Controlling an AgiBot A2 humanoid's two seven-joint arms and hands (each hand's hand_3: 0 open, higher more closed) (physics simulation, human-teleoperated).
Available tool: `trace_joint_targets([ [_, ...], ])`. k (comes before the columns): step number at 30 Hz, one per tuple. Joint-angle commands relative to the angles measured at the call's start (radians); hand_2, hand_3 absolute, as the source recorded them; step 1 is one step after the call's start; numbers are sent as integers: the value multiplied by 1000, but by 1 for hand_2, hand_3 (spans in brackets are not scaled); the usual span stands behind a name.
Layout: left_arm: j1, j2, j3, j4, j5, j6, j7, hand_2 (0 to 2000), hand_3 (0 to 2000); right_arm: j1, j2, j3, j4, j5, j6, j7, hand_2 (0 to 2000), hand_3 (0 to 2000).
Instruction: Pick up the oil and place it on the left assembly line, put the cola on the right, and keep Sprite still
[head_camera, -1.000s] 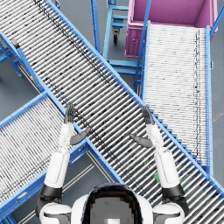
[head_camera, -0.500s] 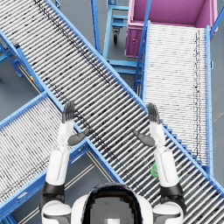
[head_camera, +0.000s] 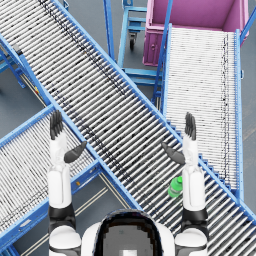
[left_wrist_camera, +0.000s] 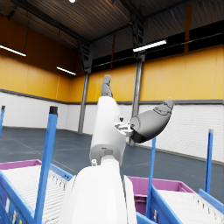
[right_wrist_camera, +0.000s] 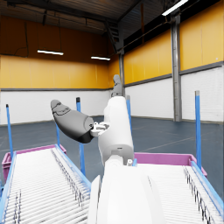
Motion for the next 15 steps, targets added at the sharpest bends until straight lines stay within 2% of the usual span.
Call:
trace_joint_targets([
  [1,20,0,-28,-10,44,0,0,0,0,18,-4,-18,15,45,0,0,0,0],
  [6,28,4,-41,-18,205,0,0,0,0,25,-13,-17,6,206,0,0,0,0],
  [9,38,5,-41,-14,231,0,0,0,0,33,-19,-4,4,232,0,0,0,0],
  [15,23,11,-37,-22,245,0,0,0,0,42,-27,-48,-5,245,0,0,0,0],
])
